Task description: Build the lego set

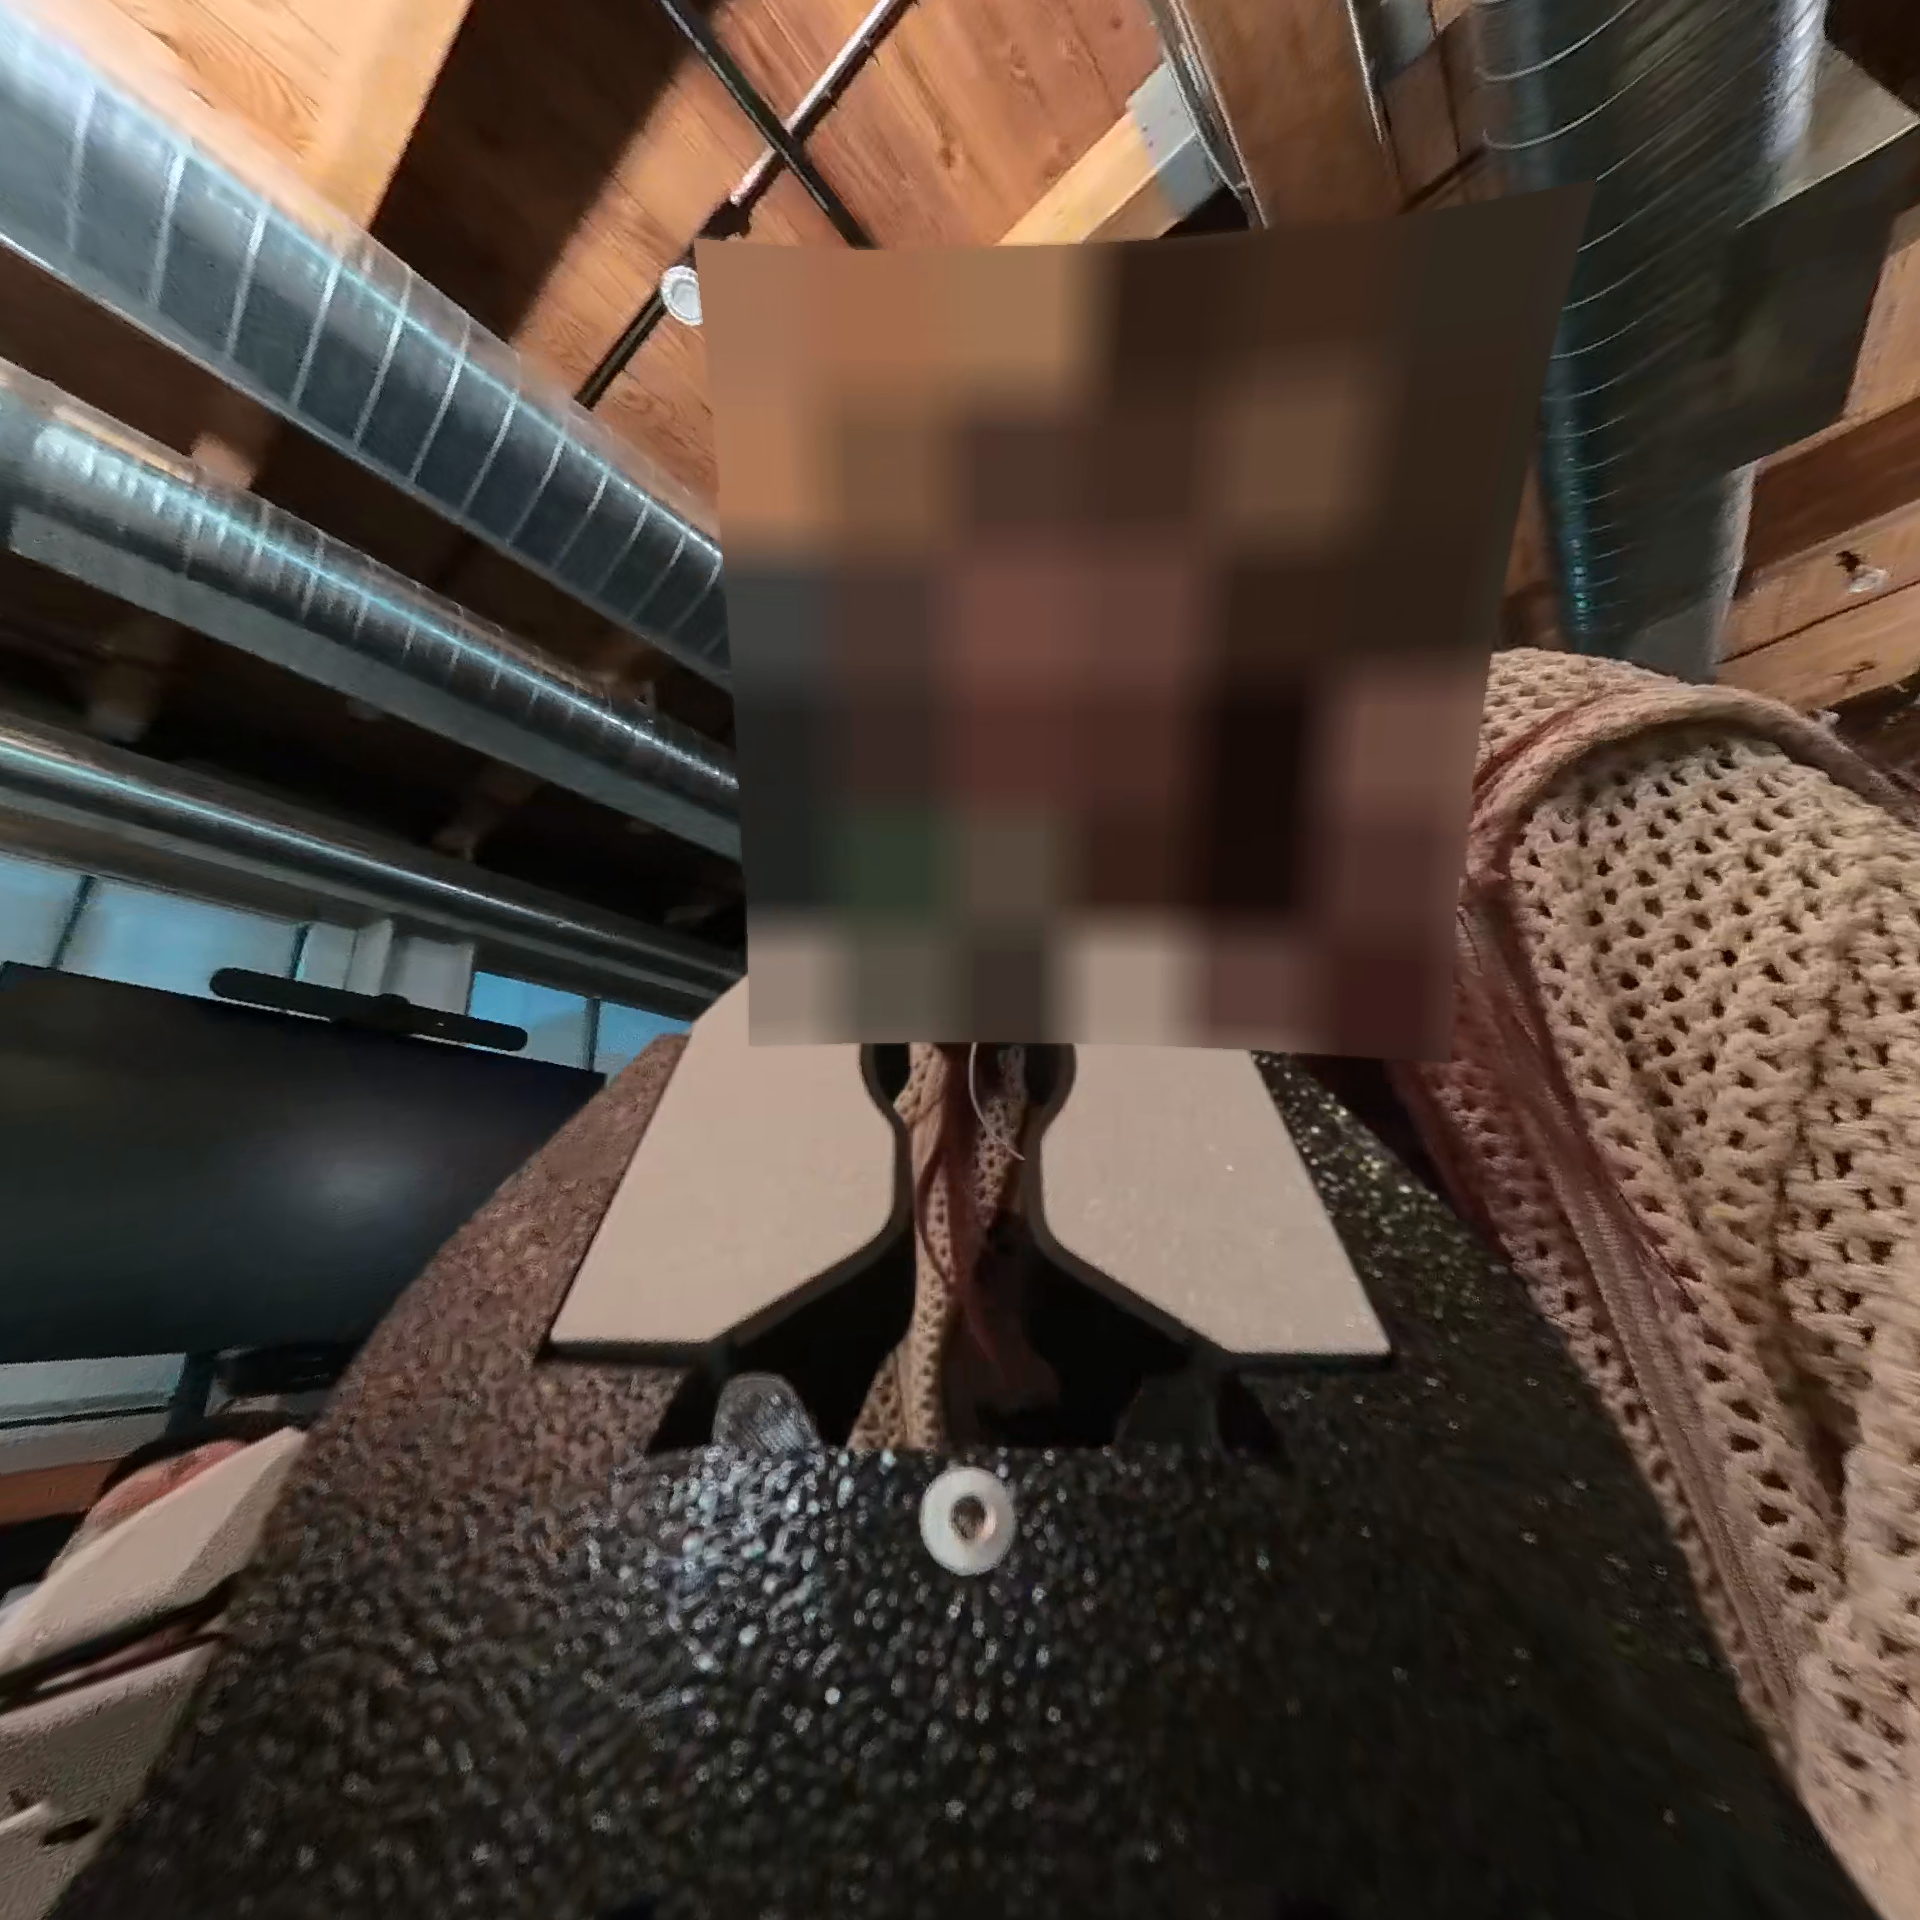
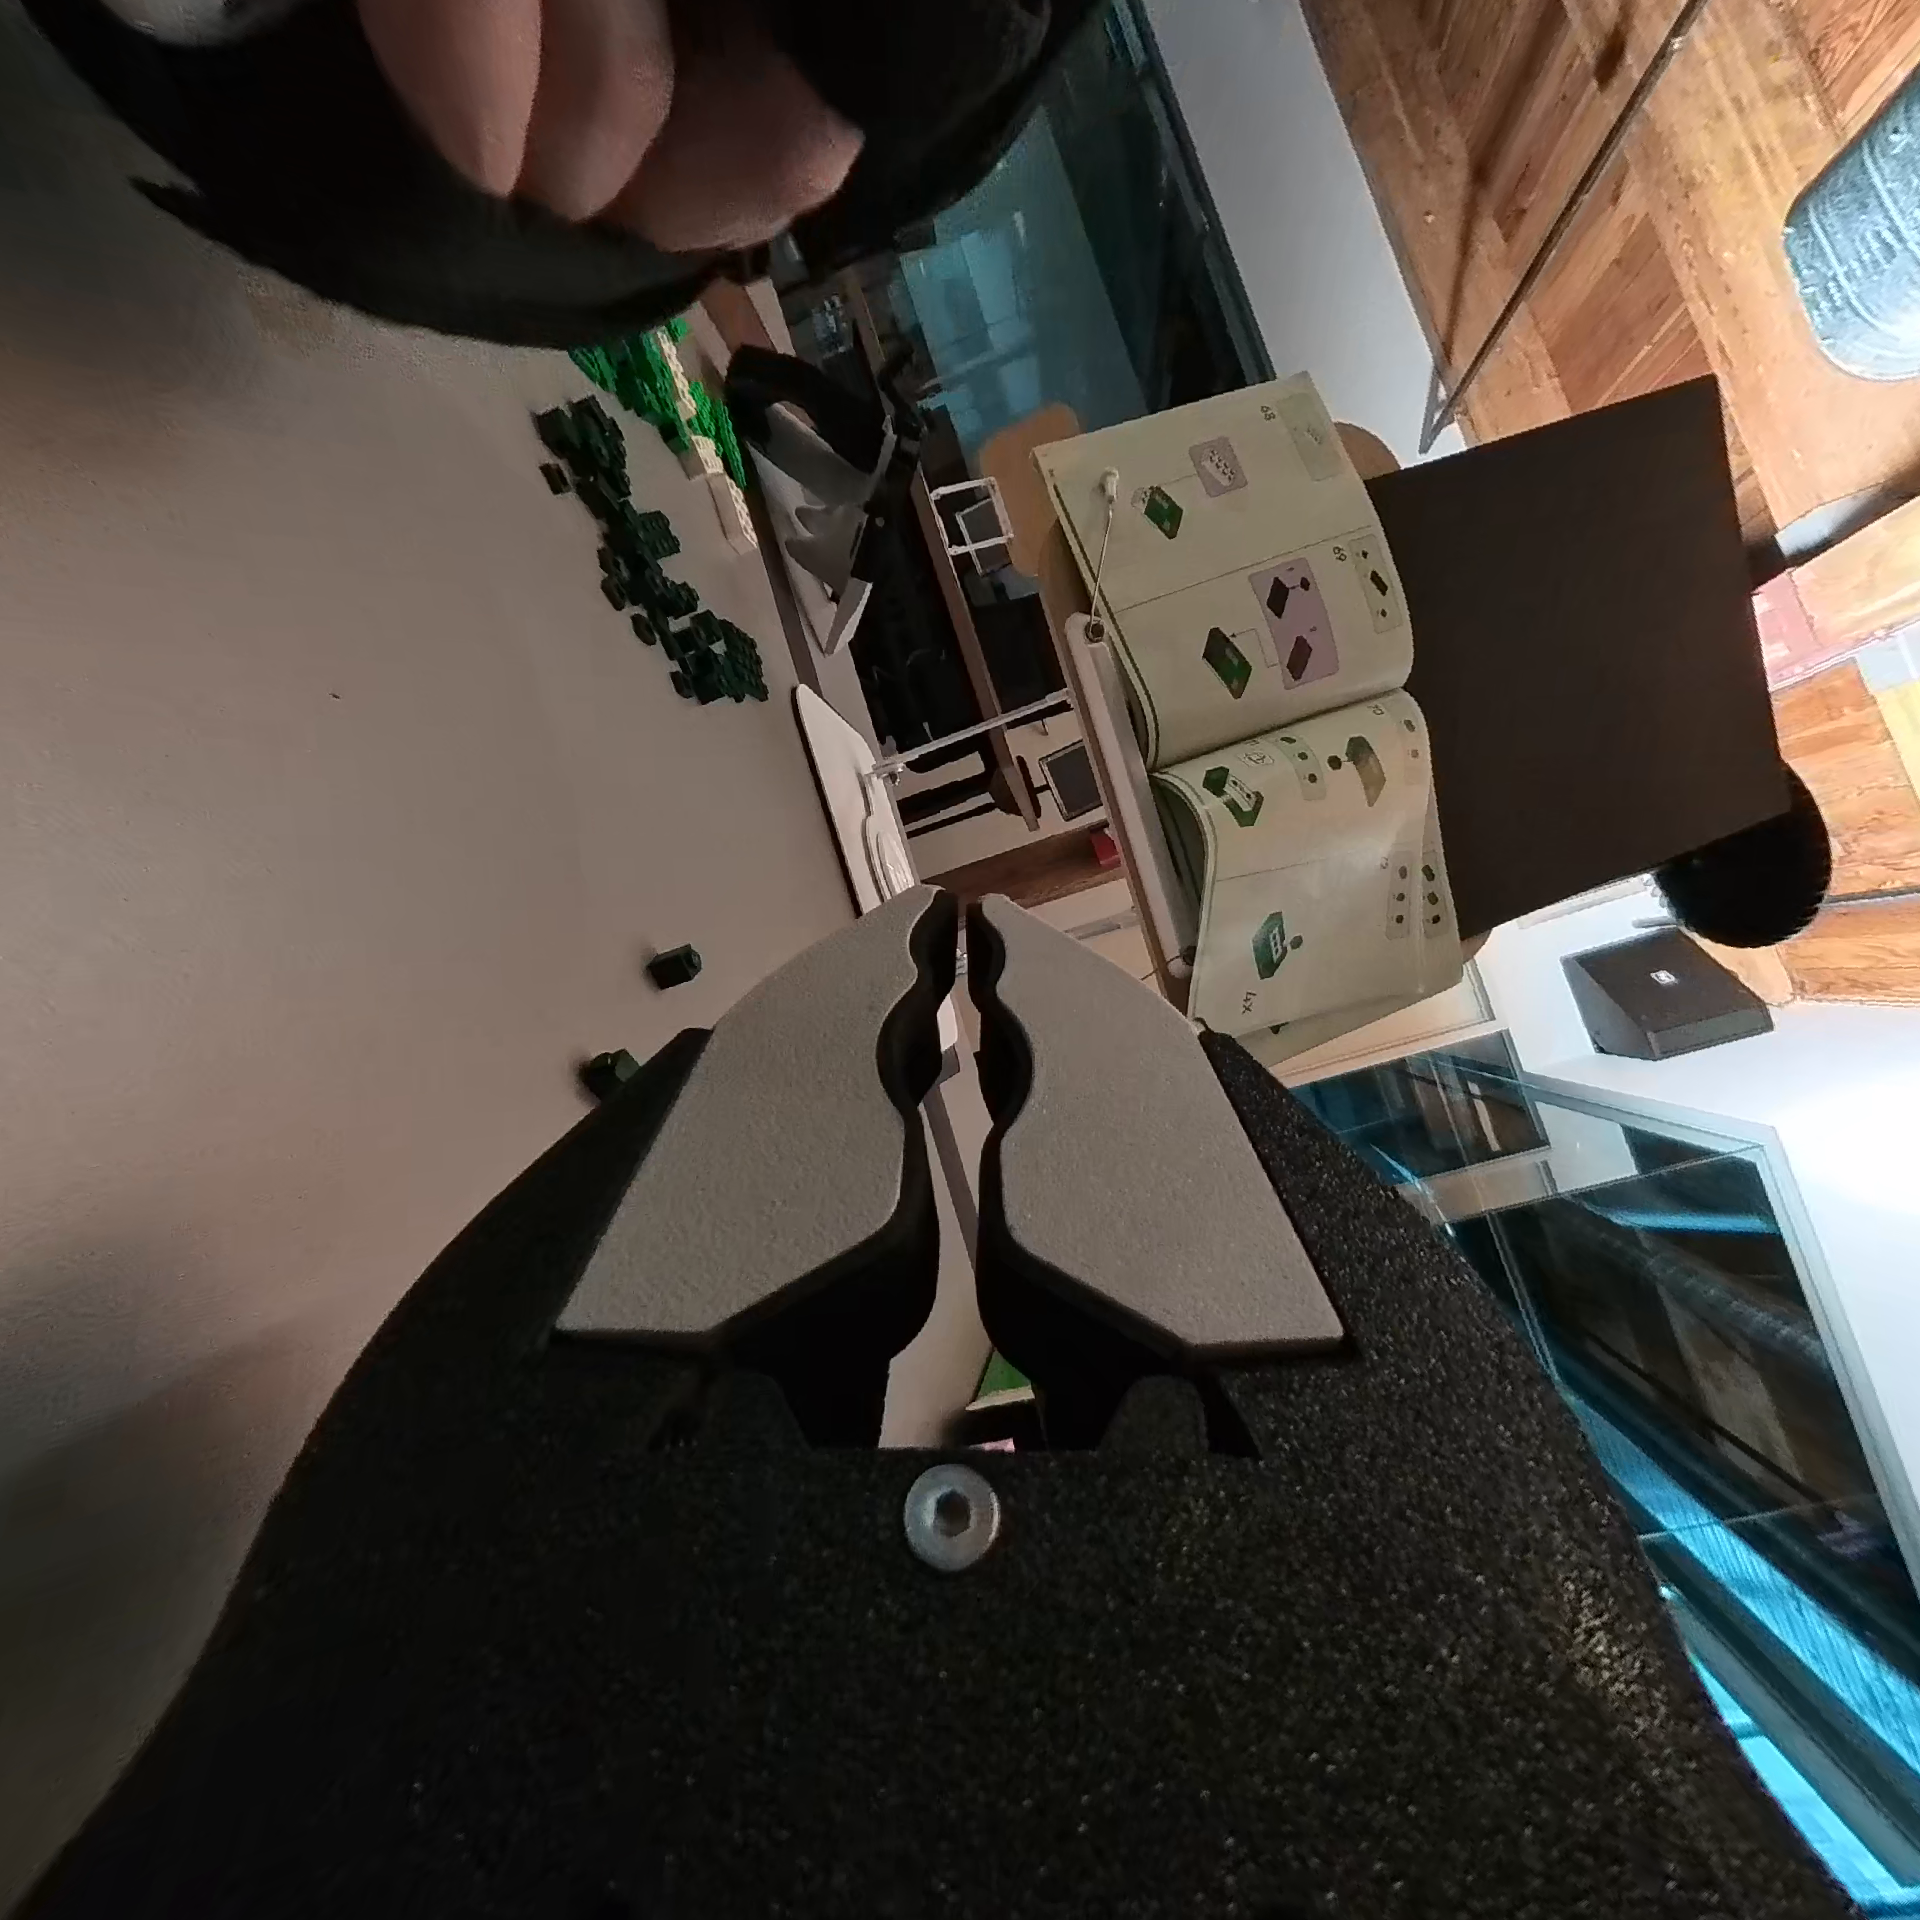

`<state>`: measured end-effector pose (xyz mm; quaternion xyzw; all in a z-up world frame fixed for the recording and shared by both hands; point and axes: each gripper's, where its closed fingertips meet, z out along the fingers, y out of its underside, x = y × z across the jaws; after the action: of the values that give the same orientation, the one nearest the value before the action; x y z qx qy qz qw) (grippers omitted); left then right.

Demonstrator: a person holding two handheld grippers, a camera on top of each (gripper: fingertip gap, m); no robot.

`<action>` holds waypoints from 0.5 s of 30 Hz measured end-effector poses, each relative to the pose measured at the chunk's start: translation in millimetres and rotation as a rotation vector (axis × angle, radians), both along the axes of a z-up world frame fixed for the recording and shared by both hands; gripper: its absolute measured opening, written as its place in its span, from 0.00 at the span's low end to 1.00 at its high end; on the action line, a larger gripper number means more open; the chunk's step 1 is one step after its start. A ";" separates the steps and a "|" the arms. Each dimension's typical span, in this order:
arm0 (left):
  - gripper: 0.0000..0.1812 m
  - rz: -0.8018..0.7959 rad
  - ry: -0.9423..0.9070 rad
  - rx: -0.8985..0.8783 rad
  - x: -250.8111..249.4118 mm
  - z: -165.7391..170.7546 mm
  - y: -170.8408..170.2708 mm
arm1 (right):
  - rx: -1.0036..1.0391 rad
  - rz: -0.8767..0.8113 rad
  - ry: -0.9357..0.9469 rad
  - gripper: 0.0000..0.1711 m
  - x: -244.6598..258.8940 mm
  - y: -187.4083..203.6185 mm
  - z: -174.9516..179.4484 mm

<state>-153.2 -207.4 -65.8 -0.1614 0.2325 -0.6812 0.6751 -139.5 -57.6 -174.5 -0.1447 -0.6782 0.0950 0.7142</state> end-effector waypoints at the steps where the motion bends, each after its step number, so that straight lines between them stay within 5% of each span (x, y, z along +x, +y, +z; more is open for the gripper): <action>1: 0.09 -0.005 0.010 0.002 1.4 -0.4 -0.7 | 0.004 0.000 0.000 0.01 0.0 -0.3 0.2; 6: 0.09 0.117 0.078 -0.116 5.2 -8.6 23.3 | -0.164 0.158 -0.033 0.00 5.9 -24.3 9.0; 12: 0.09 0.851 0.415 -0.366 -6.6 -46.5 89.7 | -0.876 0.547 -0.178 0.10 22.4 -53.1 38.1; 15: 0.09 0.823 0.479 -0.424 -7.0 -56.0 93.4 | -0.980 0.528 -0.138 0.10 21.3 -37.5 44.1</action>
<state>-160.2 -114.0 -121.9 -0.5239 0.1548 -0.3357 0.7674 -118.2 -95.2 -130.4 -0.2908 -0.6131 0.5649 0.4696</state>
